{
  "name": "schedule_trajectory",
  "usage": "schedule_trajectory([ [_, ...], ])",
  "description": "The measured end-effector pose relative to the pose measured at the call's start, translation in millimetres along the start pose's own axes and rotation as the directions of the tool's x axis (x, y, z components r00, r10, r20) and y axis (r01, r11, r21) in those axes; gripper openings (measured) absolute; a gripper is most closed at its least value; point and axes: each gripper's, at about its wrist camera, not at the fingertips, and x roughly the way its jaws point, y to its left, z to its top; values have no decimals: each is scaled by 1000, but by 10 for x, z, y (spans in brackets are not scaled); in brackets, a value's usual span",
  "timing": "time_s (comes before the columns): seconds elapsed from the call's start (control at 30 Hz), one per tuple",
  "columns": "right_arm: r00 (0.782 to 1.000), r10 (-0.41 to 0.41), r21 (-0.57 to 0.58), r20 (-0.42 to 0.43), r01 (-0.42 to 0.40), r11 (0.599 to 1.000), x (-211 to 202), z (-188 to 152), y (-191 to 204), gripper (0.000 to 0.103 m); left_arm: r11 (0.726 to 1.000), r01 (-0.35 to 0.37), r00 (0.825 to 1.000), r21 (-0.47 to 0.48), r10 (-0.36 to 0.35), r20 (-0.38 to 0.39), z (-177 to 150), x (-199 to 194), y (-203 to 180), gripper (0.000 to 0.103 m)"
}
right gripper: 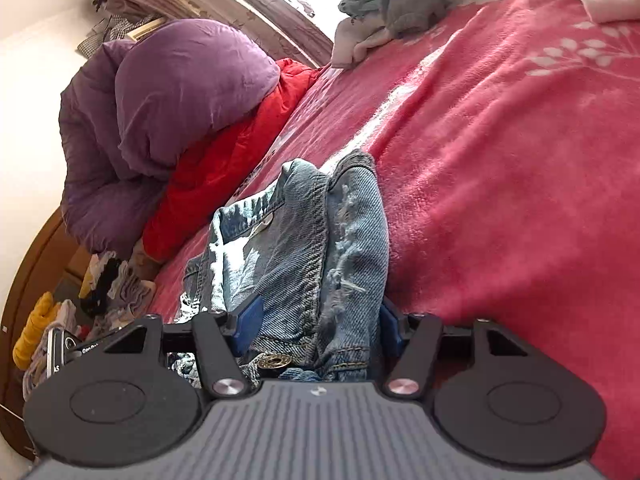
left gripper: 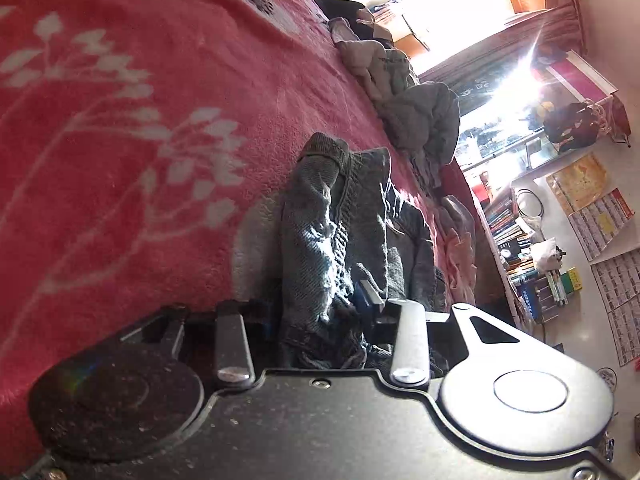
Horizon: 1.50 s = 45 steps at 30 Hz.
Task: Fold clothes
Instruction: 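Grasp the folded bundle with both tools and lift it off the bed, then carry the bundle with both tools onto the stack of folded clothes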
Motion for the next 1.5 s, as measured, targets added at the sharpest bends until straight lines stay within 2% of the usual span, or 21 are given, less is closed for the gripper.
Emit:
schedule_trajectory([
  [0.13,1000,5,10,-4,-5,1000,53,21,-3,53,999,33,999,15,-32,-10,-11,90,-44,30],
  [0.2,1000,28,21,-15,-27,999,57,18,-28,30,999,40,999,5,-40,-6,-22,97,-46,24],
  [0.3,997,82,68,-12,-81,994,21,23,-65,25,996,73,997,-47,-73,7,18,43,-34,20],
  [0.37,987,160,145,4,-159,977,-40,52,-93,24,987,115,993,-110,-114,20,21,-53,-25,20],
  [0.4,985,174,156,-1,-172,973,-64,59,-83,24,985,113,994,-133,-111,23,18,-99,-19,20],
  [0.43,982,187,165,-6,-184,969,-89,67,-71,24,989,67,998,-134,-64,28,4,-138,-13,23],
  [0.47,980,200,174,-10,-196,965,-113,74,-59,26,990,22,999,-136,-18,33,-10,-177,-8,27],
  [0.5,986,160,155,-39,-152,976,-87,68,-52,36,990,-23,999,-136,28,38,-20,-209,7,38],
  [0.53,992,118,159,-47,-109,981,-77,49,-73,42,989,-47,998,-137,53,39,-15,-222,47,40],
  [0.57,996,75,164,-54,-66,984,-68,28,-97,42,988,-28,999,-150,34,38,2,-233,82,40],
  [0.63,996,82,170,-23,-77,982,-125,0,-85,49,990,-14,999,-139,21,46,27,-236,83,56],
  [0.67,996,87,173,-6,-85,981,-154,-14,-78,60,992,-14,998,-123,21,51,35,-222,72,56],
  [0.77,998,62,104,7,-62,993,-112,-46,-13,61,999,-31,999,-29,32,38,26,-32,-28,56],
  [0.8,999,46,67,5,-47,997,-74,-54,16,55,999,-38,999,8,38,31,19,47,-69,51],
  [0.83,1000,31,41,2,-31,999,-21,-65,32,50,998,-41,999,39,40,23,7,119,-102,36],
  [0.9,1000,31,40,1,-31,999,34,-72,25,36,1000,3,1000,17,-3,13,-20,154,-63,23],
  [1.0,997,82,104,12,-83,991,8,-63,-28,26,998,52,998,21,-53,28,-43,57,-97,19],
  [1.2,975,208,179,75,-219,959,-249,-143,178,25,993,122,986,-7,-120,118,-156,-546,-400,19],
  [1.27,964,251,169,84,-262,950,-356,-140,408,25,989,147,976,-19,-142,164,-153,-864,-502,19],
  [1.4,930,360,114,76,-367,923,-504,-112,1013,25,983,180,945,-43,-161,285,-178,-1615,-621,19],
  [1.5,896,443,58,21,-444,894,-459,-102,1557,25,983,165,921,-84,-123,370,-179,-2153,-613,19],
])
